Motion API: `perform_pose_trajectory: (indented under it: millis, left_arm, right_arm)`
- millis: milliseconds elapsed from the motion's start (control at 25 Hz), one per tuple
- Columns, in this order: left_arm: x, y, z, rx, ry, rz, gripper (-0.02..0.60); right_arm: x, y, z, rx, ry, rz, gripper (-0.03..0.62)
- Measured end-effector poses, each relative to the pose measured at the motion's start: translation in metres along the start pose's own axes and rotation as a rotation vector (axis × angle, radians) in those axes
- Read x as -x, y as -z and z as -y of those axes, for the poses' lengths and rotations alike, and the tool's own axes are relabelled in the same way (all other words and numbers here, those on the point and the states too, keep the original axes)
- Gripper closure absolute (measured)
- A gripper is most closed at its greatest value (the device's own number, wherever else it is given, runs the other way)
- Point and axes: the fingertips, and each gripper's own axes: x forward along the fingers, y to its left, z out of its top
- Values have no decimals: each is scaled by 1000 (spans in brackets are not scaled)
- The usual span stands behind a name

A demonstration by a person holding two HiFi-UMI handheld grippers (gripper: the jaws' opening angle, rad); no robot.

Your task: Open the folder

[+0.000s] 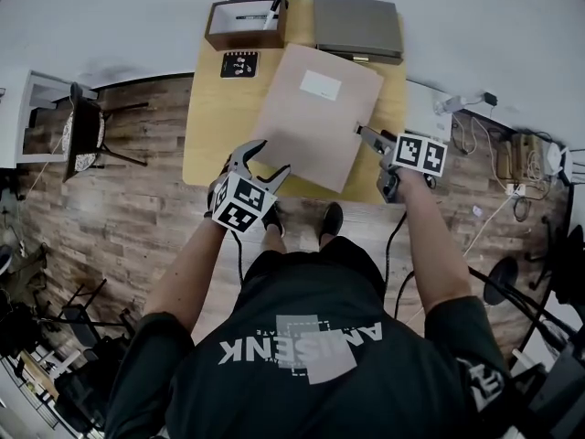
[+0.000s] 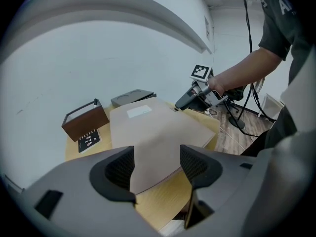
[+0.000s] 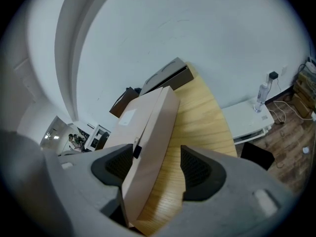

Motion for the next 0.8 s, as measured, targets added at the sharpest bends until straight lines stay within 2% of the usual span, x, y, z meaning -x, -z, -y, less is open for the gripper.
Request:
perform_pose_trajectory:
  millis: [160, 520, 800]
  left_arm:
    - [-5, 5, 2, -53, -20, -27, 308]
    - [-8, 28, 9, -280, -35, -151, 308]
    - [-17, 37, 1, -395, -103, -217, 301]
  right_arm:
    - [-7, -1, 6, -27, -18, -12, 301]
    - [-9, 5, 8, -69, -44, -13, 301]
    - [-11, 2, 7, -50, -44, -35, 301]
